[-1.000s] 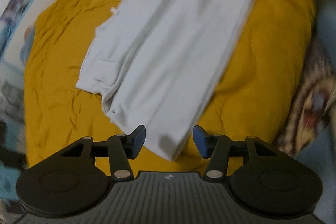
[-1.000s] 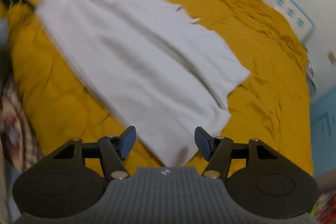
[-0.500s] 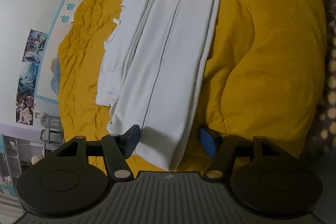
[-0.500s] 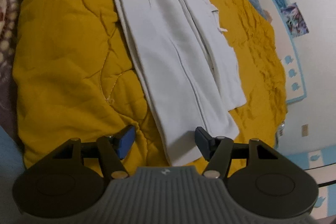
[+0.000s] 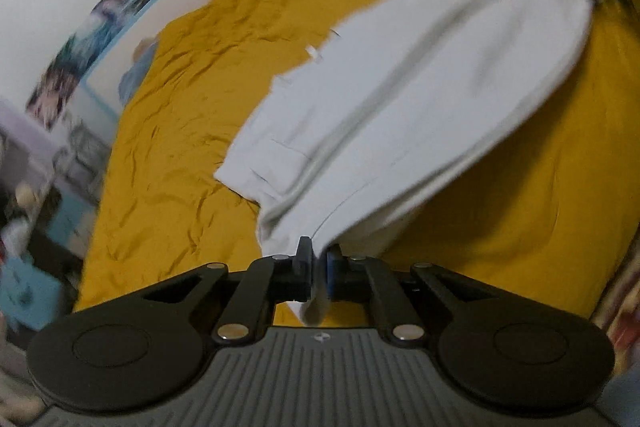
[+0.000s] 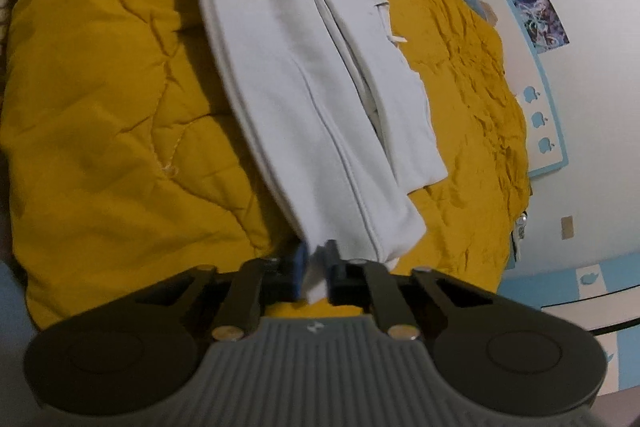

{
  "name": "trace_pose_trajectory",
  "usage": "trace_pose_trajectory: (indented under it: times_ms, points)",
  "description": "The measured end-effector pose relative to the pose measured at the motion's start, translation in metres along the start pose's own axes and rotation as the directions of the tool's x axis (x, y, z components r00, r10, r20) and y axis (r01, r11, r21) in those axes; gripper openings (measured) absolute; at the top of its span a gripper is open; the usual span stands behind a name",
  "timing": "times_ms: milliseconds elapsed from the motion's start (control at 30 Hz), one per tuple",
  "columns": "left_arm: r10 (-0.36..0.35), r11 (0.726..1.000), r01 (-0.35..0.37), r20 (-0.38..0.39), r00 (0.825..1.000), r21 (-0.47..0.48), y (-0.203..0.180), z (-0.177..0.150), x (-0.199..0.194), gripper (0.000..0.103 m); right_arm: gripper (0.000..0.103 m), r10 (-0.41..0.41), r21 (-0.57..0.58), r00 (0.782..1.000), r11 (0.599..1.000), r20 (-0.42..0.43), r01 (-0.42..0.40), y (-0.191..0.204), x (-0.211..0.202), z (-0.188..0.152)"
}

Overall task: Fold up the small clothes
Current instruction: 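Grasp the hem with both grippers and fold it up toward the collar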

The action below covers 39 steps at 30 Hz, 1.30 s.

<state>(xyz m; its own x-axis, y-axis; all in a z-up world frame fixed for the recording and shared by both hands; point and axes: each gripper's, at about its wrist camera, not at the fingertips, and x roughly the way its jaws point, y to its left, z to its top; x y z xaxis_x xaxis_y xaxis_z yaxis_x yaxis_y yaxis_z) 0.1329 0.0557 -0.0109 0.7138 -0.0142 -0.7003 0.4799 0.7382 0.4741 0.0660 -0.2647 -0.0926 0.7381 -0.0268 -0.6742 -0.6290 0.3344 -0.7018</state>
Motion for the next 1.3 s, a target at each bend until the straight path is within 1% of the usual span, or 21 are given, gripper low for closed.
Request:
trace_pose_trajectory:
  times_ms: [100,167,267,333,433,533,633,733,800,867,1000,1067,1167,1300]
  points:
    - [-0.014,0.997,0.016,0.025,1.0,-0.072,0.016,0.013,-0.017,0.006,0.0,-0.023,0.029,0.999,0.999,0.028,0.022,-0.007,-0.019,0.002]
    - [-0.021,0.994,0.024,0.039,0.999,-0.104,0.026,0.02,-0.026,0.006,0.0,-0.06,0.069,0.997,0.996,0.056,0.056,-0.021,-0.038,0.005]
    - [-0.014,0.987,0.024,0.063,0.998,-0.158,0.041,0.031,-0.039,0.006,0.0,-0.132,0.132,0.986,0.984,0.099,0.118,-0.048,-0.067,0.011]
    - [-0.007,0.98,0.024,0.085,0.996,-0.199,0.054,0.039,-0.044,0.006,0.0,-0.178,0.175,0.976,0.972,0.128,0.154,-0.068,-0.083,0.017]
    - [0.011,0.965,0.022,0.124,0.992,-0.261,0.075,0.051,-0.046,0.006,0.0,-0.244,0.216,0.958,0.954,0.15,0.209,-0.097,-0.094,0.028]
    - [0.069,0.959,-0.025,0.146,0.987,-0.283,0.088,0.065,-0.043,0.006,0.0,-0.302,0.255,0.939,0.933,0.167,0.254,-0.123,-0.097,0.04]
    - [0.103,0.944,-0.051,0.144,0.984,-0.325,0.102,0.08,-0.032,0.006,0.0,-0.353,0.284,0.919,0.912,0.177,0.295,-0.149,-0.09,0.054]
    - [0.128,0.932,-0.068,0.149,0.98,-0.357,0.115,0.095,-0.018,0.006,0.0,-0.383,0.304,0.907,0.897,0.172,0.321,-0.174,-0.074,0.069]
    - [0.131,0.927,-0.068,0.15,0.98,-0.369,0.124,0.104,-0.006,0.006,0.0,-0.386,0.327,0.908,0.89,0.163,0.319,-0.191,-0.061,0.076]
    - [0.138,0.927,-0.077,0.143,0.98,-0.366,0.13,0.113,0.009,0.006,0.0,-0.38,0.353,0.912,0.883,0.153,0.309,-0.207,-0.046,0.083]
    - [0.152,0.935,-0.106,0.115,0.982,-0.338,0.138,0.132,0.054,0.006,0.0,-0.345,0.397,0.93,0.877,0.131,0.27,-0.236,0.001,0.095]
    - [0.143,0.938,-0.109,0.082,0.986,-0.33,0.14,0.14,0.081,0.006,0.0,-0.316,0.419,0.942,0.875,0.115,0.243,-0.248,0.028,0.101]
    - [0.112,0.939,-0.094,0.037,0.993,-0.331,0.144,0.147,0.124,0.006,0.0,-0.266,0.447,0.96,0.872,0.09,0.2,-0.263,0.076,0.108]
    - [0.031,0.928,-0.045,-0.044,0.999,-0.369,0.15,0.147,0.183,0.006,0.0,-0.186,0.49,0.982,0.86,0.043,0.141,-0.274,0.148,0.116]
